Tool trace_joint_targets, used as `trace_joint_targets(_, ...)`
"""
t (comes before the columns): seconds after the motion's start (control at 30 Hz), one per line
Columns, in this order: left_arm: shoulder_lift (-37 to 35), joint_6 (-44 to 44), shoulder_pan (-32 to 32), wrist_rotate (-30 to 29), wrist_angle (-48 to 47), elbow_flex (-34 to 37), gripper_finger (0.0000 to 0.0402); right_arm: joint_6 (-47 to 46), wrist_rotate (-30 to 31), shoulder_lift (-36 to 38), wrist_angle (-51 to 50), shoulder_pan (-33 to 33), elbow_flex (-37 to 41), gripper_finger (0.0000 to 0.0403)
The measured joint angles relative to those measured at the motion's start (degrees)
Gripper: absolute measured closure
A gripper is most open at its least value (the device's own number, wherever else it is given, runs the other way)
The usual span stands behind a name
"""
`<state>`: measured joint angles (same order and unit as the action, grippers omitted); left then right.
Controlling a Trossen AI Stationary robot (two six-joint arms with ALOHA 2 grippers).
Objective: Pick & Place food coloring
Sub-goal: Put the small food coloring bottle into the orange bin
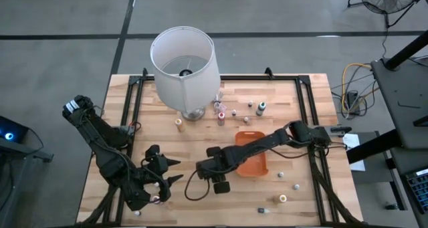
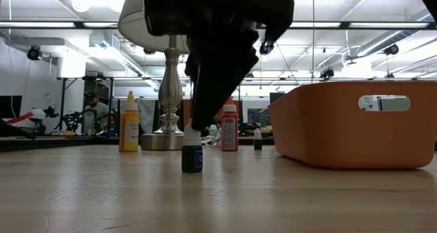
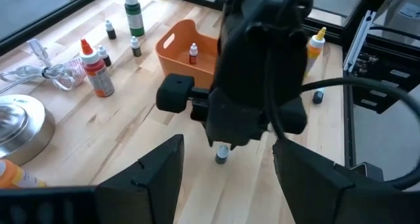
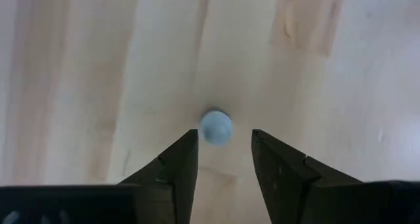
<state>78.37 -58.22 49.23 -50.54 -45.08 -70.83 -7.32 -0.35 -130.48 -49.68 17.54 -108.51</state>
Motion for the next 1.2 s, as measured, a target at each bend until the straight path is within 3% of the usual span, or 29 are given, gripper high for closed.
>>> trace_joint_targets(1.2,0.0,-0.07,0.0,0.02,0.0,0.0,0.0195,-0.17,-0.1,0.05,4.16,0.06,3.04,0.031)
